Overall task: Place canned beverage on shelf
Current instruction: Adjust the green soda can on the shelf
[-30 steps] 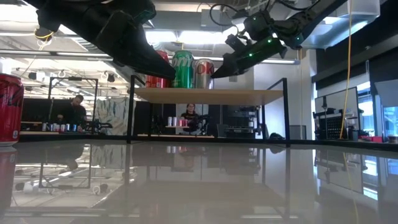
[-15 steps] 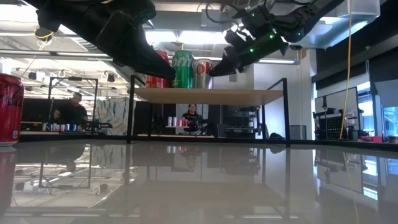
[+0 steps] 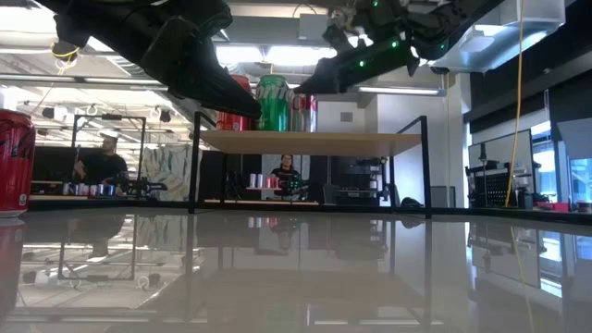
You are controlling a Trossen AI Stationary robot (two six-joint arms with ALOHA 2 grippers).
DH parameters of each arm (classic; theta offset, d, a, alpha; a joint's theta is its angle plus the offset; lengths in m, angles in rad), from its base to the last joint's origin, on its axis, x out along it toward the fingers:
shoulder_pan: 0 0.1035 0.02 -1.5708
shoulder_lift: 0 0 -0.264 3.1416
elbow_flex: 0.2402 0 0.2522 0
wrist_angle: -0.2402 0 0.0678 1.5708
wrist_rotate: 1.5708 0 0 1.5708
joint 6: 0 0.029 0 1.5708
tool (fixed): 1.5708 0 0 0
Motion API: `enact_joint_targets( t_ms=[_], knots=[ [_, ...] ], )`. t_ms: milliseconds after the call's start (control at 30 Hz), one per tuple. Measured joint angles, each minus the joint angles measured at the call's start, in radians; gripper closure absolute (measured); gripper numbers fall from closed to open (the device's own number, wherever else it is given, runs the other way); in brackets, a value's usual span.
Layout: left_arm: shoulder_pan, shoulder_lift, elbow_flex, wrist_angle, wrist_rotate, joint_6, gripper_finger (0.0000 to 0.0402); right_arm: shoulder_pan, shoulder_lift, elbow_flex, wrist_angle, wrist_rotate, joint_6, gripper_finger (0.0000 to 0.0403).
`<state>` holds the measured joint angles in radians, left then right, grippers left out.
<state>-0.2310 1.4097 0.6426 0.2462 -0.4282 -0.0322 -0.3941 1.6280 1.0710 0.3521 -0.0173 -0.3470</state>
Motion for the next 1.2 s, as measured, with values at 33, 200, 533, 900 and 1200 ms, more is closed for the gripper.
enact_joint_targets(
  t_ms=[33, 200, 533, 900, 1200],
  knots=[
    [0.0, 0.0, 0.0, 0.0, 0.0, 0.0, 0.0043, -0.002, 0.013, 0.0, 0.003, 0.002, -0.003, 0.0262],
    [0.0, 0.0, 0.0, 0.004, 0.0, 0.0, 0.0043, 0.002, 0.077, 0.0, 0.069, 0.018, -0.029, 0.0262],
    [0.0, 0.0, 0.0, 0.004, 0.0, 0.0, 0.0043, 0.001, 0.111, -0.001, 0.135, 0.005, -0.031, 0.0262],
    [0.0, 0.0, 0.0, 0.003, 0.0, 0.0, 0.0043, 0.001, 0.125, -0.001, 0.183, -0.031, -0.029, 0.0262],
    [-0.001, 0.0, 0.0, 0.005, 0.001, -0.018, 0.0043, 0.01, 0.092, -0.001, 0.096, -0.02, -0.023, 0.0262]
  ],
)
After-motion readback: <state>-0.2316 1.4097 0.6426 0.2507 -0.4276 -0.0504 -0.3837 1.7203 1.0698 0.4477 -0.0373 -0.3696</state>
